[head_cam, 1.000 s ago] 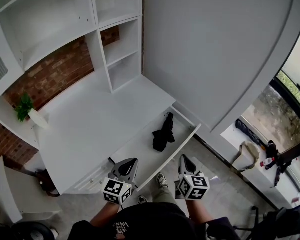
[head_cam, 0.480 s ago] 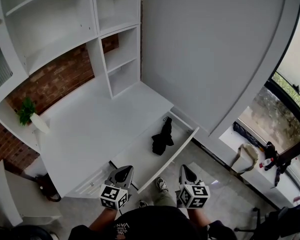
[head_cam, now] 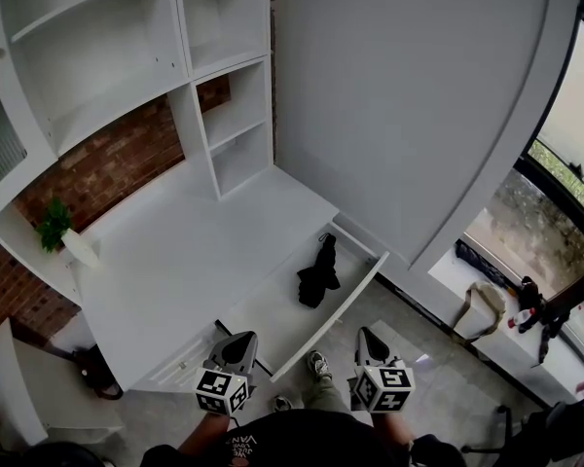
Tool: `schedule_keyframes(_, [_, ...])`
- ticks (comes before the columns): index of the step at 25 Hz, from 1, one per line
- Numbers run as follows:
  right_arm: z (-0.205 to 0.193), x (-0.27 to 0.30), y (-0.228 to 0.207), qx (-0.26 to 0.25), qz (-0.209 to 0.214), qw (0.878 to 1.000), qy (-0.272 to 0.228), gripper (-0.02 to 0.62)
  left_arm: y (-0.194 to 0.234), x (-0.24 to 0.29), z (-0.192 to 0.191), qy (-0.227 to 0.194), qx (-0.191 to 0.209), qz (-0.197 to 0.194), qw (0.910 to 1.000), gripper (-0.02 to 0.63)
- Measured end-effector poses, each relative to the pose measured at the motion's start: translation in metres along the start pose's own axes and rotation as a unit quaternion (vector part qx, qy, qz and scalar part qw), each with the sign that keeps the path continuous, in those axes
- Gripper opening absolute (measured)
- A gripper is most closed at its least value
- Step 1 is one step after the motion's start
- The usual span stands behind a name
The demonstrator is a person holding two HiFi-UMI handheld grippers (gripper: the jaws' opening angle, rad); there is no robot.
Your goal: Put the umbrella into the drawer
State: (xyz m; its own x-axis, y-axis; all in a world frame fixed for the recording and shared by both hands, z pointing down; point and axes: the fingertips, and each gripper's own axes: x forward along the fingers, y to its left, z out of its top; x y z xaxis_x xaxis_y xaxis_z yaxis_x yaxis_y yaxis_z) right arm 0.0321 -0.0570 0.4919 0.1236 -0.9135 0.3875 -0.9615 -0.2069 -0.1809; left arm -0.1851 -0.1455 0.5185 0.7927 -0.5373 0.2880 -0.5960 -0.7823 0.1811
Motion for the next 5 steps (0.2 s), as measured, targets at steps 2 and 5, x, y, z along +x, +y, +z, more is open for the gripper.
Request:
schedule_keyframes(2, [-0.0013, 0.0006, 0.0017, 0.001, -0.001, 1.000, 0.003, 0.002, 0.0008, -0.0010, -0.0006, -0.001, -0.004, 0.000, 1.0000, 0.006])
schedule_keyframes(5, [-0.0021, 0.0034, 0.0064, 0.002, -0.002, 1.000, 0.004, 0.002, 0.0038, -0.0021, -0.0010, 0.000, -0.005, -0.002, 1.0000, 0.006])
